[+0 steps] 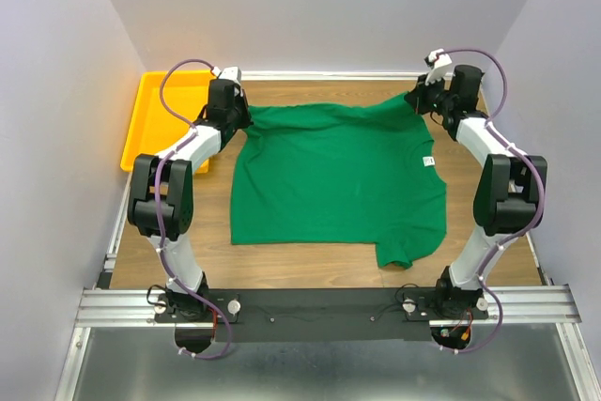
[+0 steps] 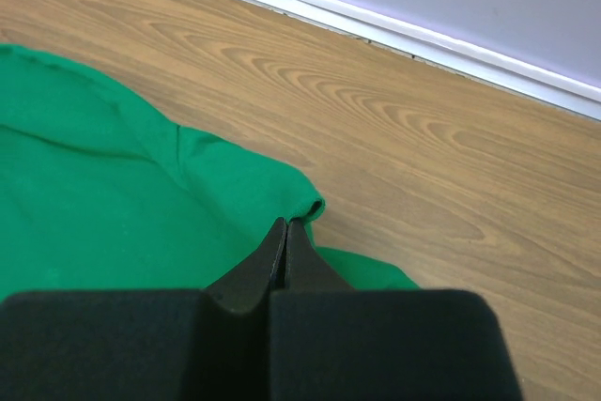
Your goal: Fold and stack the t-shirts
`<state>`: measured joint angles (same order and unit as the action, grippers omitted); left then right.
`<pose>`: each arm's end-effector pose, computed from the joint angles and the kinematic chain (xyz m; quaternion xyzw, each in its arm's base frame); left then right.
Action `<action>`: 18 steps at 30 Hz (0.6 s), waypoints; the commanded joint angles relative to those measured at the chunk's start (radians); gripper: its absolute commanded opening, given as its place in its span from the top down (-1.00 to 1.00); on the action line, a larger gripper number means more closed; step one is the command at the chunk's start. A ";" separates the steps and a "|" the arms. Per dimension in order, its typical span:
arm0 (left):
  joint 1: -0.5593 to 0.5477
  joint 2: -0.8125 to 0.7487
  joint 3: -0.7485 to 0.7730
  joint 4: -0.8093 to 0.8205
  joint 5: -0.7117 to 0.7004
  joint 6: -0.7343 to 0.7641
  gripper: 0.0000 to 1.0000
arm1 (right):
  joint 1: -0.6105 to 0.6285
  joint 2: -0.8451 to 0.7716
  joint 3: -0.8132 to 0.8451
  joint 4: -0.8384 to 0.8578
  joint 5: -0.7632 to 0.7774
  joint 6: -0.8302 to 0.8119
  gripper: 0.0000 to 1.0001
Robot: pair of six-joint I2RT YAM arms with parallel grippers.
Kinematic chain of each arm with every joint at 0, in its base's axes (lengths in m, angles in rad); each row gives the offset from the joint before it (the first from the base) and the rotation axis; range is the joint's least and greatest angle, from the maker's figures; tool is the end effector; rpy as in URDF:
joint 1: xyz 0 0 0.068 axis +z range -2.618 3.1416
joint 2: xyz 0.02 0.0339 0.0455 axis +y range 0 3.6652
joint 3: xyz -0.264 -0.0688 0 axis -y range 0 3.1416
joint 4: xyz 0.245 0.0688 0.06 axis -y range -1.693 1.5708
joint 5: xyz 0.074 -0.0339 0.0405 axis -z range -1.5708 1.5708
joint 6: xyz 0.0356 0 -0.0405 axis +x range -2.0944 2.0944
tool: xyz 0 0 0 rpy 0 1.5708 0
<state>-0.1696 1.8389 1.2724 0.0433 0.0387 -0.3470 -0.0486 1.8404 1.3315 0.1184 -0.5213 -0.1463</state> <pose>0.4175 -0.0729 0.2325 -0.0671 0.8632 -0.1439 0.4792 0.4308 -0.0032 0.2611 -0.1824 0.7948 0.1608 0.5560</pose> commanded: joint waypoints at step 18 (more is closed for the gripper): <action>0.016 -0.079 -0.073 0.001 -0.065 0.055 1.00 | -0.063 -0.092 -0.101 -0.014 0.036 -0.010 0.99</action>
<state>-0.1692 1.7988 1.2144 0.0425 0.0330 -0.3141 -0.0963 1.7748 1.2430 0.1169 -0.5198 -0.1467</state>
